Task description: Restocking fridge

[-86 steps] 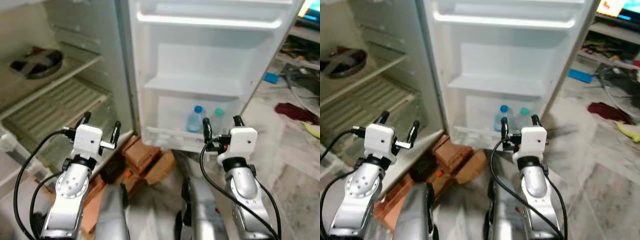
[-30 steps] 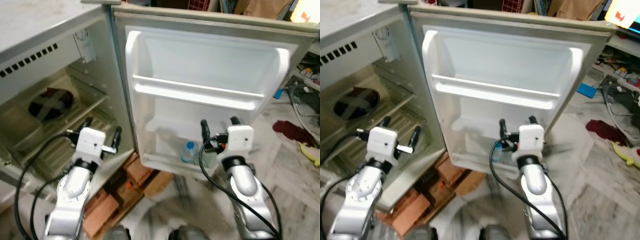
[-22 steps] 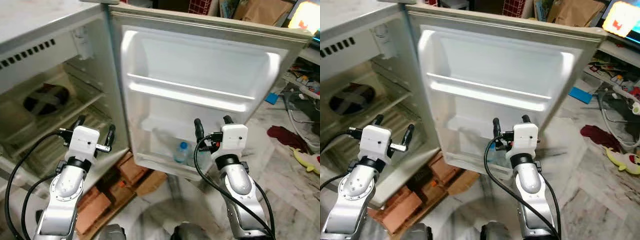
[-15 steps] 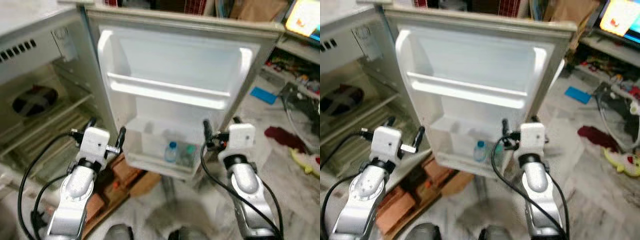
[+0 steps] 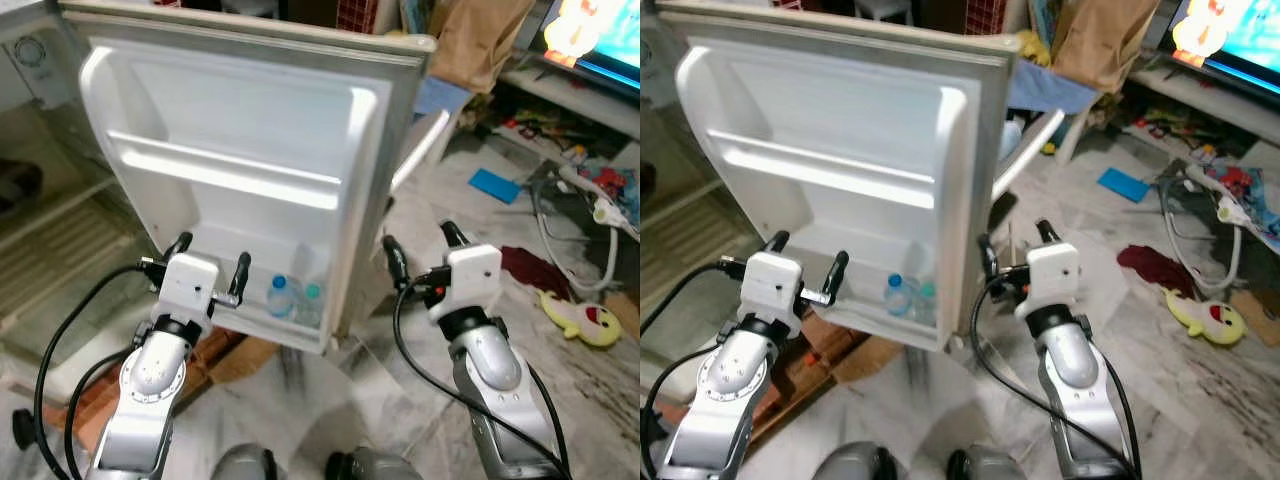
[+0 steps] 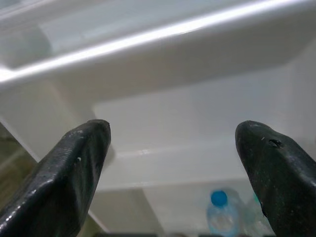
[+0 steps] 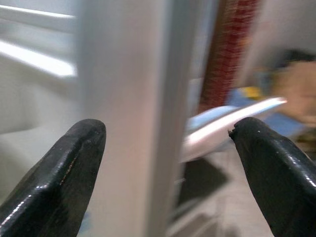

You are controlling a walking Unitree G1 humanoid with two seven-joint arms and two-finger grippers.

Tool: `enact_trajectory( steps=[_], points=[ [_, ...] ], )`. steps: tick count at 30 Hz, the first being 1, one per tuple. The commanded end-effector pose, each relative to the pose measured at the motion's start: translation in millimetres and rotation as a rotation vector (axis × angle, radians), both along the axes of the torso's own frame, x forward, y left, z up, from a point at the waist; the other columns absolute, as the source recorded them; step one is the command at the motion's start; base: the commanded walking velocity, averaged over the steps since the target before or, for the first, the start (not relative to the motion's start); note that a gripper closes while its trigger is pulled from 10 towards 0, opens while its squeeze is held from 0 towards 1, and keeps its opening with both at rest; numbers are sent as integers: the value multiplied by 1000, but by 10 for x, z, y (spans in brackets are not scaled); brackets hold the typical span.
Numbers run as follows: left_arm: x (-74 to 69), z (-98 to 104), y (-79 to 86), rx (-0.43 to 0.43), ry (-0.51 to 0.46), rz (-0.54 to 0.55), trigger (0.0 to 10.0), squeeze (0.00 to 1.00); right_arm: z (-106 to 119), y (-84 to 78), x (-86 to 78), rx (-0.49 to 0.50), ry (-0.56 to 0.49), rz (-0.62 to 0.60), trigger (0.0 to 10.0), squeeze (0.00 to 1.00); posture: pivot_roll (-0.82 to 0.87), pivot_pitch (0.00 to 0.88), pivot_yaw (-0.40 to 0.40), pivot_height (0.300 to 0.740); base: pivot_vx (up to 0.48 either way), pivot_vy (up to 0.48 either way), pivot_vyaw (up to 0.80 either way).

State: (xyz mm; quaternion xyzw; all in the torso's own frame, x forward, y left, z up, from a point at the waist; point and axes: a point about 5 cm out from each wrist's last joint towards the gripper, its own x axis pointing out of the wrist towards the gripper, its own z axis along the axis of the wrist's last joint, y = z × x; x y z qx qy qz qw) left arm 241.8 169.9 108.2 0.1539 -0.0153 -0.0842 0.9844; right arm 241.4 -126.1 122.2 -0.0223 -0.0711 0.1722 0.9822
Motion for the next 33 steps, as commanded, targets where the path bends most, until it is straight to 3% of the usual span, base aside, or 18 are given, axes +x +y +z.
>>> enact_trajectory(
  steps=[1, 6, 9, 13, 16, 19, 23, 28, 33],
  points=[
    [4, 33, 2, 5, -11, -2, 10000, 0, -23, 15, -90, 5, 33, 89, 10000, 0, -2, 111, -25, 740, 0, -368, 0],
    [2, 28, 10, 6, -8, 1, 10000, 0, -188, -51, -242, -78, 115, 221, 10000, 0, -4, 112, -27, 740, 0, -368, 0],
    [2, 24, 7, 6, -6, -1, 10000, 0, -223, -153, -212, -117, 129, 206, 10000, 0, -6, 114, -27, 740, 0, -368, 0],
    [9, 31, 16, 15, -13, 7, 10000, 0, -121, -308, -25, -123, 71, 48, 10000, 0, -1, 113, -26, 740, 0, -338, 0],
    [11, 32, 24, 11, -14, 16, 10000, 0, -72, -340, 33, -120, 45, -3, 10000, 0, -1, 114, -24, 740, 0, -95, 533],
    [24, 51, 48, -19, -21, 34, 10000, 0, 9, -385, 181, -5, 49, -119, 10000, 0, 4, 114, -27, 740, 0, 0, 800],
    [37, 55, 84, -16, -30, 59, 10000, 0, 52, -351, 251, 50, 44, -139, 10000, 0, 9, 109, -35, 740, 0, 0, 800],
    [53, 46, 63, 17, -44, 91, 10000, 0, 93, -190, 336, 113, 28, -163, 10000, 0, -4, 102, -39, 740, 0, 0, 798],
    [83, 110, 59, 3, -65, 101, 10000, 0, 187, -112, 394, 125, -1, -142, 10000, 0, 4, 105, -35, 740, 0, 0, 790]
  ],
)
